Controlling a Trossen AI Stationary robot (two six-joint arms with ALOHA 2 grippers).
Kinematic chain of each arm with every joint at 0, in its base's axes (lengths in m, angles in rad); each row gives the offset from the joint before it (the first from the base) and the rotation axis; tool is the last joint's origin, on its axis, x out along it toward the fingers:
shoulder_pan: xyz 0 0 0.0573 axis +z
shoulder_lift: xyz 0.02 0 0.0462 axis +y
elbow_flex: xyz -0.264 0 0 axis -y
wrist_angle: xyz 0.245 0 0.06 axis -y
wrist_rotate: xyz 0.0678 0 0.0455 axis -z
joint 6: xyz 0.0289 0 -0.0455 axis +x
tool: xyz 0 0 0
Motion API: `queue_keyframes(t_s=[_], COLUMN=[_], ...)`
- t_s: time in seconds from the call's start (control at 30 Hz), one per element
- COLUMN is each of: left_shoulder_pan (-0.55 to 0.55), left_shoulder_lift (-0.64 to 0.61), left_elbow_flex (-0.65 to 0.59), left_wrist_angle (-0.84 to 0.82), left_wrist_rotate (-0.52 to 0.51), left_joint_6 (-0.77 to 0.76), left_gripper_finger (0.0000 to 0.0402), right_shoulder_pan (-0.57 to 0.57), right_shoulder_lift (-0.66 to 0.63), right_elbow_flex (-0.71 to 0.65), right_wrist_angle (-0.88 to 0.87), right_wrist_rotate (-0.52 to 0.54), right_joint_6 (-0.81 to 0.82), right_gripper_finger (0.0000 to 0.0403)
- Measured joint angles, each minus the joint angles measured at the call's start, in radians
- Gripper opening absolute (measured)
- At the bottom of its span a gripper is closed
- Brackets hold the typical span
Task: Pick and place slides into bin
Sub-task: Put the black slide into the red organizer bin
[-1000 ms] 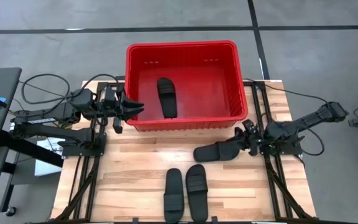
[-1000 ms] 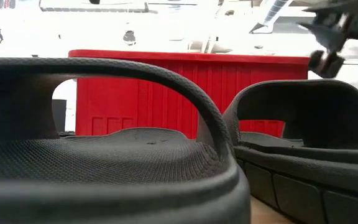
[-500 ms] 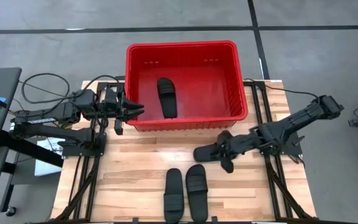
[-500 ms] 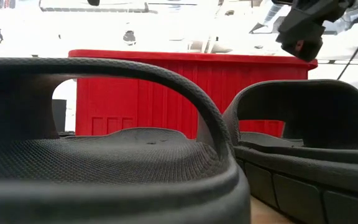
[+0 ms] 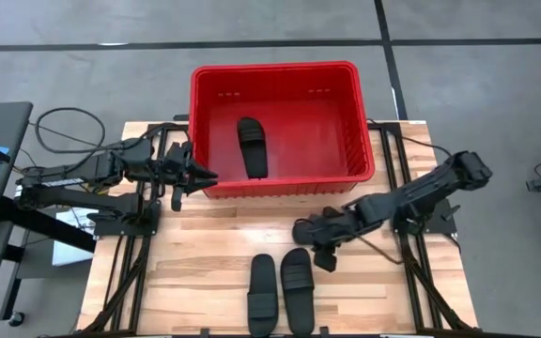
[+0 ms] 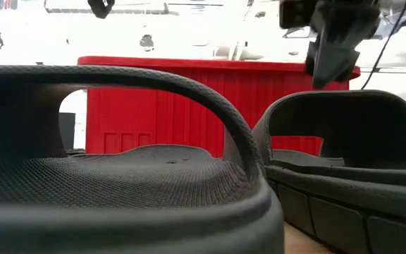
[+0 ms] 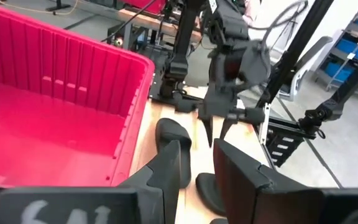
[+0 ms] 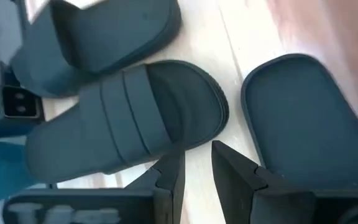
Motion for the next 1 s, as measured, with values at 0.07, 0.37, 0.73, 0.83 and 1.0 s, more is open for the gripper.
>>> queue_keyframes(t_s=[0.07, 0.37, 0.73, 0.83, 1.0], left_shoulder_pan=[0.0, 0.0, 0.0, 0.0, 0.0], left_shoulder_lift=[0.0, 0.0, 0.0, 0.0, 0.0], left_elbow_flex=[0.0, 0.0, 0.0, 0.0, 0.0], left_wrist_angle=[0.002, 0.007, 0.008, 0.008, 0.008], left_wrist_rotate=[0.0, 0.0, -0.001, -0.002, -0.002], left_joint_6=[-0.002, -0.001, -0.001, -0.001, -0.001], left_gripper_finger=[0.0087, 0.0087, 0.0087, 0.0087, 0.0087], right_shoulder_pan=[-0.008, -0.015, -0.016, -0.017, -0.032], right_shoulder_lift=[0.041, 0.211, 0.364, 0.379, 0.38], right_elbow_flex=[0.019, 0.107, 0.154, 0.157, 0.157], right_wrist_angle=[-0.009, -0.004, -0.027, -0.043, -0.08], right_wrist_rotate=[-0.025, -0.033, -0.031, -0.028, -0.028], right_joint_6=[-0.012, -0.039, -0.119, -0.135, -0.138], right_gripper_finger=[0.0077, 0.0119, 0.015, 0.0149, 0.0143])
